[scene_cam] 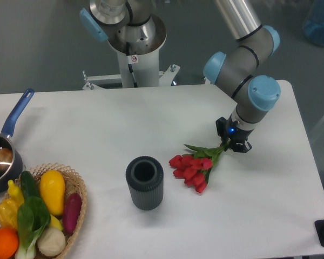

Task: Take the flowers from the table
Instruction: 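Lower the open gripper onto the green tulip stems and close it, then lift the gripped red tulip bunch up off the table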

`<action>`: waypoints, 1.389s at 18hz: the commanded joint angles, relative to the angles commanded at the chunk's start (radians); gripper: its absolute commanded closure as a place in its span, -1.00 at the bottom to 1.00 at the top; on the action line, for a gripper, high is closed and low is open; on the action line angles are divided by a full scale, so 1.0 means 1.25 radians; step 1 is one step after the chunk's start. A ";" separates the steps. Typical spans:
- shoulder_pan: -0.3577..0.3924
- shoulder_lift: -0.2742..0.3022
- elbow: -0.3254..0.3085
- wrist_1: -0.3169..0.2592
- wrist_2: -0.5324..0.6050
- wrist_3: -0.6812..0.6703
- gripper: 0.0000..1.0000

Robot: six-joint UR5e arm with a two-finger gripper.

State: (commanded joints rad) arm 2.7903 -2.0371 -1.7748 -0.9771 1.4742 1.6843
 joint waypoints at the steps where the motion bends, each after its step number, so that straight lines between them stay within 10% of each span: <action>1: 0.000 0.000 0.001 0.000 0.000 0.000 0.57; 25: 0.032 0.108 0.076 -0.023 -0.116 0.002 0.56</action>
State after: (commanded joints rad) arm 2.8301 -1.9022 -1.6797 -1.0062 1.3288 1.6874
